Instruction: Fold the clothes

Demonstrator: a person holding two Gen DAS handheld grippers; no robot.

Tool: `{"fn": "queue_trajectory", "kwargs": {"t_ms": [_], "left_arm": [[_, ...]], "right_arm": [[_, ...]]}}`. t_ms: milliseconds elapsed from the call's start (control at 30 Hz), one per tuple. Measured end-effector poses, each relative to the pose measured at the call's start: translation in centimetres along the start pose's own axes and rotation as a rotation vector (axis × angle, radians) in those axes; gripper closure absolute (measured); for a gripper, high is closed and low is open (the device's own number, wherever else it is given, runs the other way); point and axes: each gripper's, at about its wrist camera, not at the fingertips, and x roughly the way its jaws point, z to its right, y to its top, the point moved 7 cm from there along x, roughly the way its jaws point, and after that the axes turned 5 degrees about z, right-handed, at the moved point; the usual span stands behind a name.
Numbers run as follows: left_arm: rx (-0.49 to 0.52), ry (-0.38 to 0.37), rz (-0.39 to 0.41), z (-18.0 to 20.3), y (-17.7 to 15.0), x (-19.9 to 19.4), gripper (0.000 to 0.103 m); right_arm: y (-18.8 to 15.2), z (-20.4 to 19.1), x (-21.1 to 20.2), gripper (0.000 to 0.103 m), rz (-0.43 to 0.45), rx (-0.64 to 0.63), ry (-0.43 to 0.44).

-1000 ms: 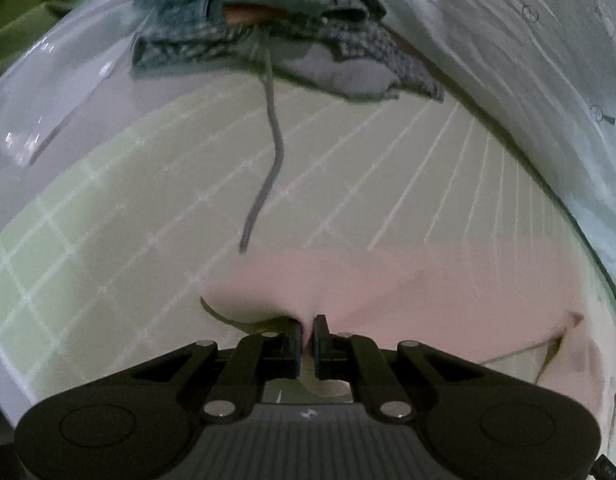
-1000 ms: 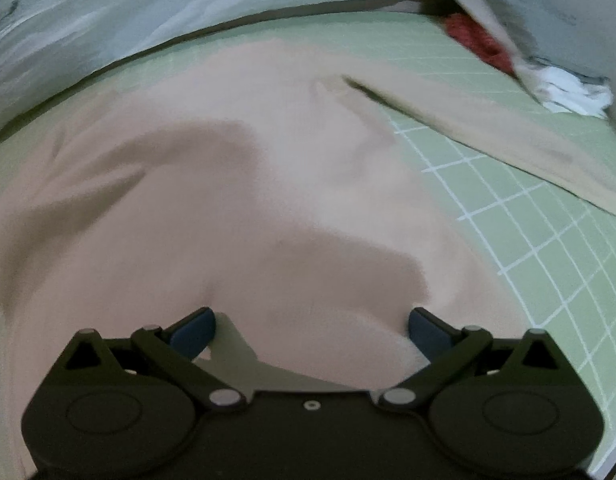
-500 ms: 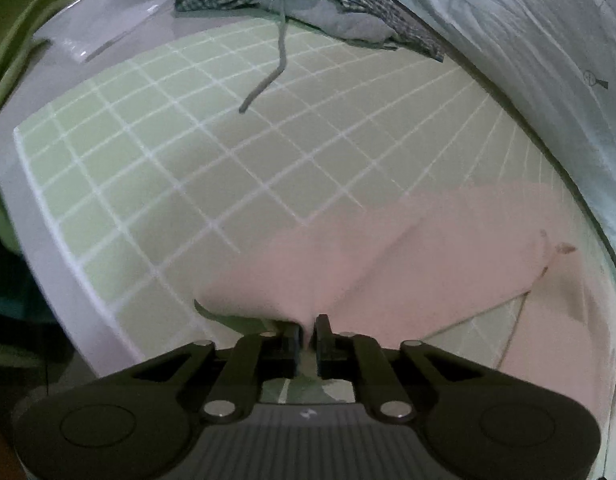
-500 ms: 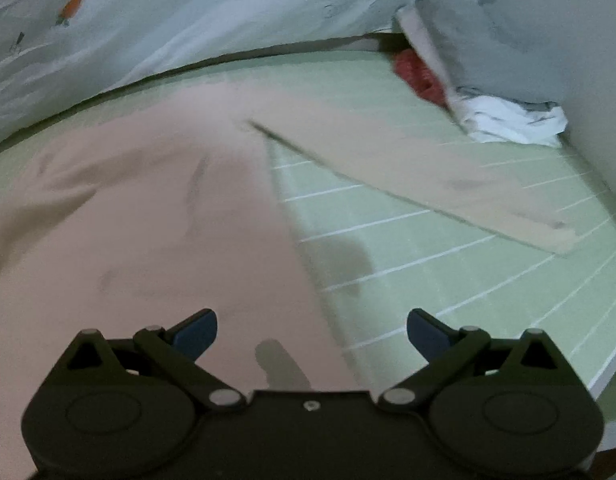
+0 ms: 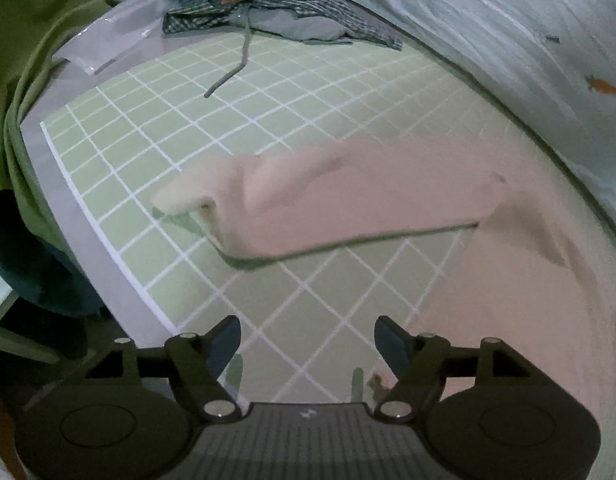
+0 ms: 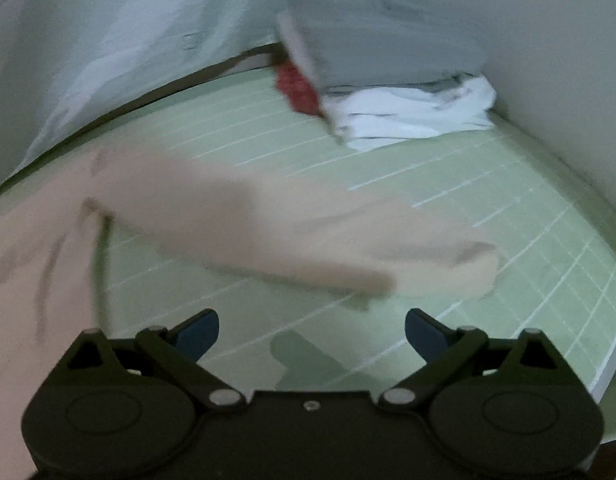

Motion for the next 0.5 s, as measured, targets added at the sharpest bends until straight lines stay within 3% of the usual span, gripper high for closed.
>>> {"fn": "queue_trajectory", "kwargs": {"t_ms": [167,500], "left_arm": [[0.014,0.035,0.014,0.6,-0.1,-0.9,0.018],[0.003,0.057,0.012,-1.4,4.0,1.2,0.017]], "right_arm": [[0.5,0.2,0.5,0.004,-0.010,0.021,0.043],[-3.3,-5.6,-1.6,0.004,-0.085,-0.054,0.105]]}}
